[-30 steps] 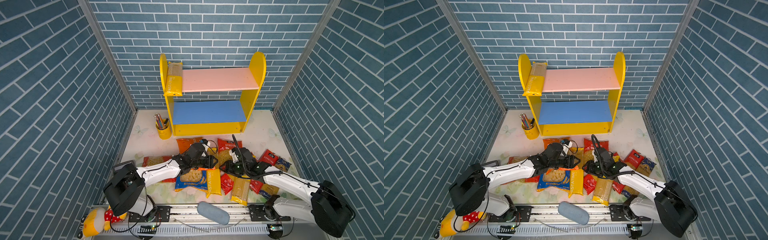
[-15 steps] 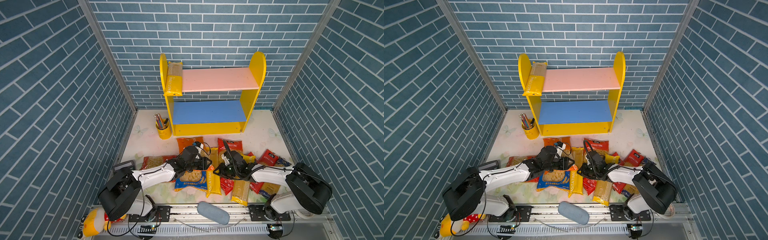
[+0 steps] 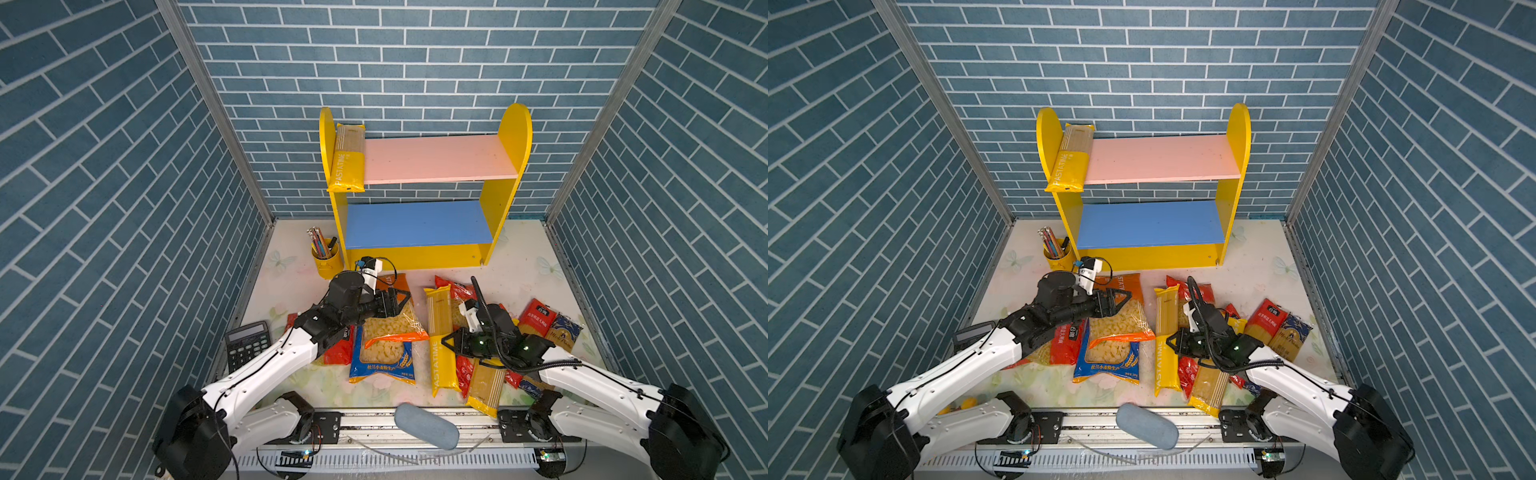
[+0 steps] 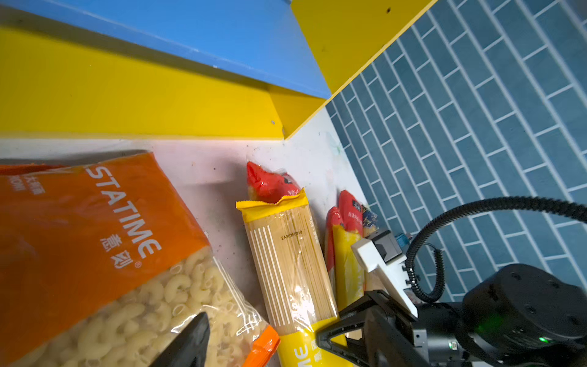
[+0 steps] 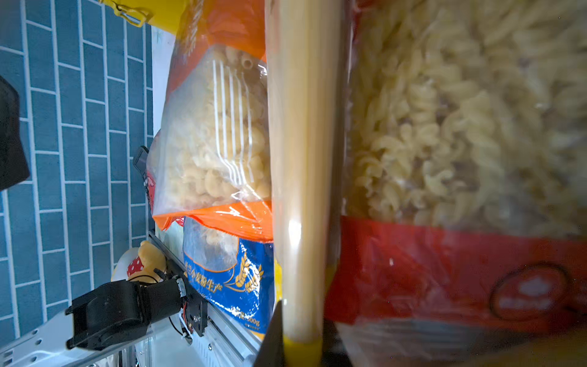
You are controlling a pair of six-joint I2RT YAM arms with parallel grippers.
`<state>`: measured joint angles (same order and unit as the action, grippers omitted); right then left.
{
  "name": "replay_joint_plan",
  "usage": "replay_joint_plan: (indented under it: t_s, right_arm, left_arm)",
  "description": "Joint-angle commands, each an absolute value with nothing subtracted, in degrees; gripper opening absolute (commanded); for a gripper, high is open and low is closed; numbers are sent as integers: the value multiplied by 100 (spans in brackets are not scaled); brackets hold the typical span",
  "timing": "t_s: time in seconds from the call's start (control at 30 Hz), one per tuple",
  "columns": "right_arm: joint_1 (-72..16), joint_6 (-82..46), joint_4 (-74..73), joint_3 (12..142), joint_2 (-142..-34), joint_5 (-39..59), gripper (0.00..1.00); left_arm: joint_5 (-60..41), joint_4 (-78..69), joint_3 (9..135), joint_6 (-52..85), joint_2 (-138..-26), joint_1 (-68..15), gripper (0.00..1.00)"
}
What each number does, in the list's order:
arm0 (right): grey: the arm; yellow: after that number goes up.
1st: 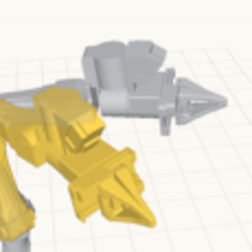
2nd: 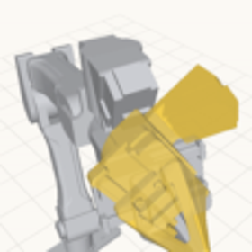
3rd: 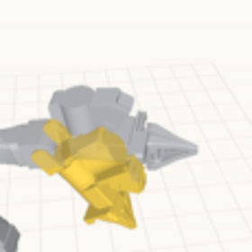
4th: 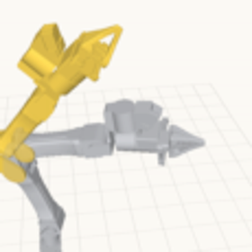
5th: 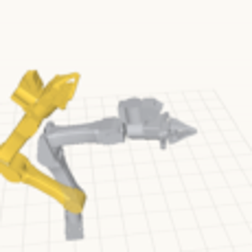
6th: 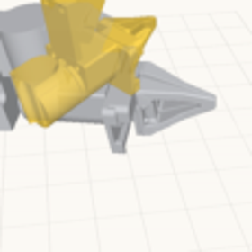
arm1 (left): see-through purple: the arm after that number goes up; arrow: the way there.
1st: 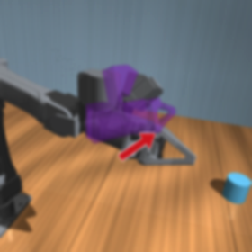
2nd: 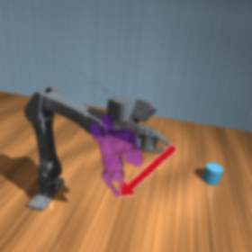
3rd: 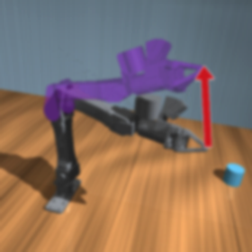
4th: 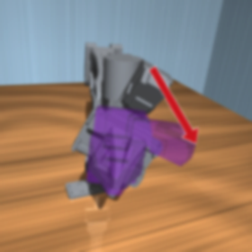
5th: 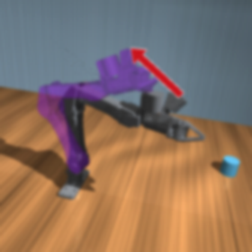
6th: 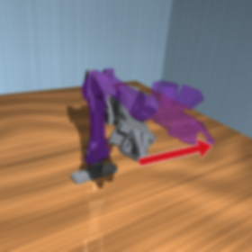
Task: Place and organize the pasta boxes and bags onto the shelf
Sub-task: 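Lift the spaghetti pack upright with the right gripper while the left gripper grasps it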
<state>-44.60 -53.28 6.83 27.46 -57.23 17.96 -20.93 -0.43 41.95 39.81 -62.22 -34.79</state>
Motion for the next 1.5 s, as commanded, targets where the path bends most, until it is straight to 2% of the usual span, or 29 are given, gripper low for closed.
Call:
replay_joint_plan:
  t_s: [0.0,0.13,0.33,0.6,0.77,0.93,1.0,1.2,1.3,1.4,1.47]
  right_arm:
    - [-4426,-4772,-72,3746,-5399,2035,0]
    - [-4464,-4840,-617,4167,-5616,2367,0]
    - [-4459,-4883,-1127,4478,-5920,2673,0]
    - [-4544,-5326,-2211,4637,-6203,3582,0]
    - [-4553,-5689,-2857,4531,-6213,3895,0]
    - [-4554,-5986,-3308,4373,-6436,3920,0]
    - [-4553,-6074,-3482,4297,-6524,3829,7]
    - [-4560,-6366,-3910,3930,-6596,3322,29]
    - [-4597,-6397,-3968,3627,-6462,3061,41]
    - [-4723,-5939,-3474,3245,-6148,2376,59]
    - [-4848,-5745,-3277,2988,-6074,2102,66]
  left_arm:
    - [-2634,-601,4018,4423,-6147,-3315,82]
    - [-3075,-1895,3573,5139,-6306,-3318,85]
    - [-3145,-2417,3378,5374,-6317,-3319,87]
    - [-3657,-3799,3309,6016,-6699,-3298,88]
    - [-3829,-4620,3239,6482,-6973,-3212,78]
    - [-3919,-4664,3472,6544,-6923,-3199,55]
    - [-3929,-4533,3569,6484,-6857,-3183,43]
    - [-3692,-4144,3733,6341,-6620,-3108,26]
    - [-3523,-4162,3844,6346,-6582,-3095,23]
    - [-3332,-4244,4080,6346,-6576,-3083,22]
    - [-3292,-4254,4412,6350,-6608,-3060,21]
